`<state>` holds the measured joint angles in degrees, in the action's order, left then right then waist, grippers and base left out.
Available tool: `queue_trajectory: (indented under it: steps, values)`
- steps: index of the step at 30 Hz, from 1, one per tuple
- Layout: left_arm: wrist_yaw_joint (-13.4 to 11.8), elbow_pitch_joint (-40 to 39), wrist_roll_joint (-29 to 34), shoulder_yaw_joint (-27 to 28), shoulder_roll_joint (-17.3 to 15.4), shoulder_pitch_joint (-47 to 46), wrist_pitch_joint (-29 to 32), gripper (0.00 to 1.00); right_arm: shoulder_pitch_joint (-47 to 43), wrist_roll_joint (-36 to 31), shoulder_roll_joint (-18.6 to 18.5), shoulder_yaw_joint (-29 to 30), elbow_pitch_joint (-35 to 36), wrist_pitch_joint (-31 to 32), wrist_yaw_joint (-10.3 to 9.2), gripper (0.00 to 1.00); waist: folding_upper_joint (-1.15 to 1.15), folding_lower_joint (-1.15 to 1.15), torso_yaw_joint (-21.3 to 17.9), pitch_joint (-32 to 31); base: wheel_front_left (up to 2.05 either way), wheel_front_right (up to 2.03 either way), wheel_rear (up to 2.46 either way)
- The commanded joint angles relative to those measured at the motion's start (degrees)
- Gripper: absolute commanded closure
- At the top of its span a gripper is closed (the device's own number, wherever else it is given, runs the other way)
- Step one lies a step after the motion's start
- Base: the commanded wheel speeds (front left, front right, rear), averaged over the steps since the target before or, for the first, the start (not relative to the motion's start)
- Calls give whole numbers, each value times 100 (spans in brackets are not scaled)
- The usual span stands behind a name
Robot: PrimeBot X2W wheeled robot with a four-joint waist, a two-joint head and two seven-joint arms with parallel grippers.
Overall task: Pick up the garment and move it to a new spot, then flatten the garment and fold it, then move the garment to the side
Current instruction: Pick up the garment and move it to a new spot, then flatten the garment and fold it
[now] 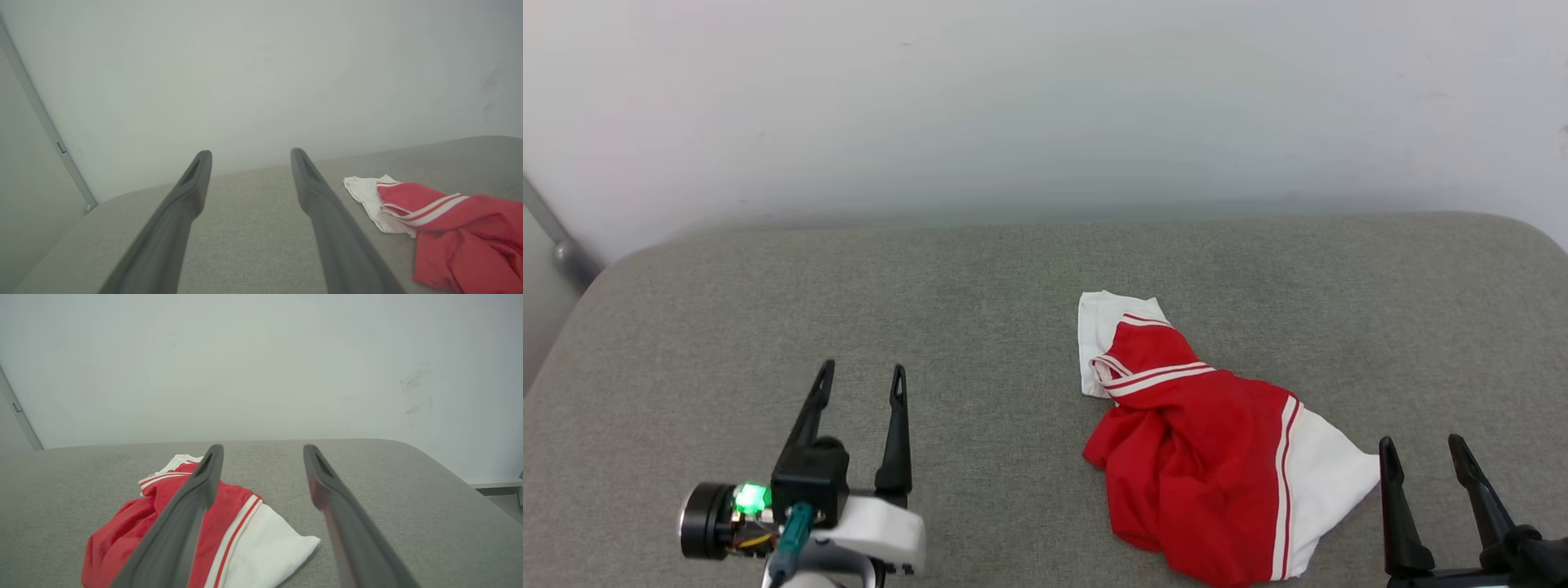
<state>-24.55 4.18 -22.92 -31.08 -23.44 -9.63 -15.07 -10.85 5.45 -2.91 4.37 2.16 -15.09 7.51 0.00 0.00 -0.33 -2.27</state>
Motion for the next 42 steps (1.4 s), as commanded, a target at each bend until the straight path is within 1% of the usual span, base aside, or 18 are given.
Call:
queue_trajectory:
  steps: [1,8,15,24,32,42]
  values:
    - [71,-25,104,107,72,179,-14,0,-60,37,6,2,28,-12,-4,0,0,0,22,-12,0,0,0]
    - [473,32,510,649,488,765,-15,0,-128,87,6,-1,33,-12,-4,0,0,0,128,-65,0,0,0]
    - [849,82,862,999,859,1086,-15,0,-228,117,6,-15,2,-12,-3,0,0,0,204,-139,0,0,0]
    - [1290,85,1179,1392,1198,1342,-15,0,-337,233,7,-23,-49,-12,-4,0,0,0,227,-227,0,0,0]
    - [1535,236,1390,1642,1416,1495,-15,0,-414,319,6,-71,-79,-12,-4,0,0,0,225,-250,0,0,0]
    - [1697,316,1582,1914,1584,1553,-15,0,-438,365,7,-90,-58,-12,-3,0,0,0,218,-252,0,0,0]
